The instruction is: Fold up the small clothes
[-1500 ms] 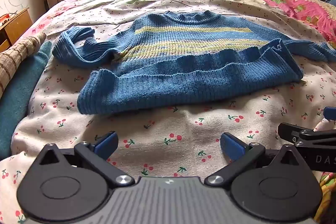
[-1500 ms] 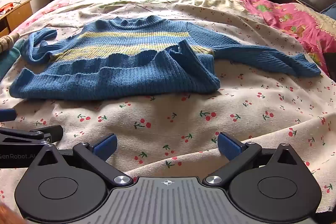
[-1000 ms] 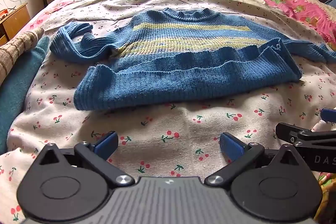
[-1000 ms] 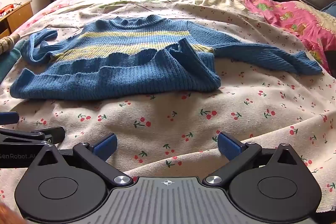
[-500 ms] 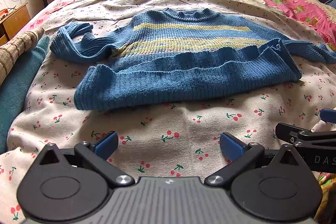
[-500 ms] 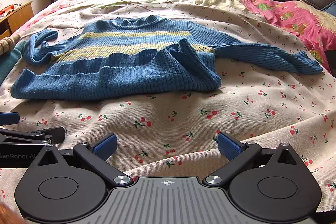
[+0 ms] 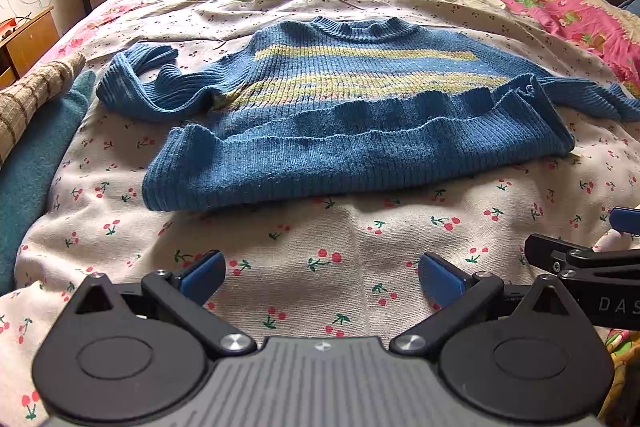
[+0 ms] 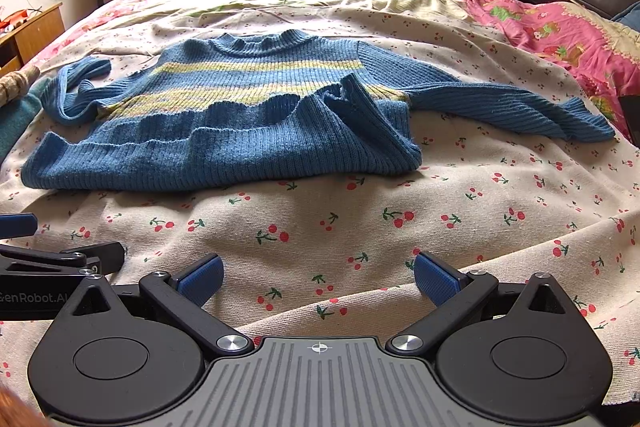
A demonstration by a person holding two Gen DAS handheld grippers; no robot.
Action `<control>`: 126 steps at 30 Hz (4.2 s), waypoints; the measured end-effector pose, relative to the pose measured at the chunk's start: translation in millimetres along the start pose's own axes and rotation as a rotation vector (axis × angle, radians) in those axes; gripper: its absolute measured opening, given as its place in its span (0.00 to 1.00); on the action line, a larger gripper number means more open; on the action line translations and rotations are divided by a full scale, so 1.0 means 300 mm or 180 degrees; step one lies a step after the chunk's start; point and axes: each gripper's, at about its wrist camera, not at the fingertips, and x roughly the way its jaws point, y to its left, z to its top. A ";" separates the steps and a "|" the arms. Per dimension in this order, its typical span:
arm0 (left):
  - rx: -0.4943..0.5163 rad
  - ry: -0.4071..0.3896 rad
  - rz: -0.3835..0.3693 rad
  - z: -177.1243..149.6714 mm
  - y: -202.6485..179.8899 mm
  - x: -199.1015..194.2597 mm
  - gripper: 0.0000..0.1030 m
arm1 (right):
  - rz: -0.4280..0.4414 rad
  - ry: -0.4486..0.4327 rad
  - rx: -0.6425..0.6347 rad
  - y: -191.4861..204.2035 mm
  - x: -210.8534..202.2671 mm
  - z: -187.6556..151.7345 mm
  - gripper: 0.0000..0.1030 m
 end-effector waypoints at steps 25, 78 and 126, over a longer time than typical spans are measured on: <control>0.0019 0.0011 0.0045 0.001 -0.004 -0.004 1.00 | 0.0007 0.0002 -0.0003 -0.003 0.002 -0.004 0.98; 0.0073 -0.0039 0.0136 0.000 -0.017 -0.016 1.00 | 0.0032 -0.0026 -0.0024 0.008 -0.009 0.000 0.98; -0.0056 -0.0048 0.0100 0.211 0.315 0.125 0.44 | 0.0486 0.0021 -0.0142 -0.127 0.242 0.284 0.19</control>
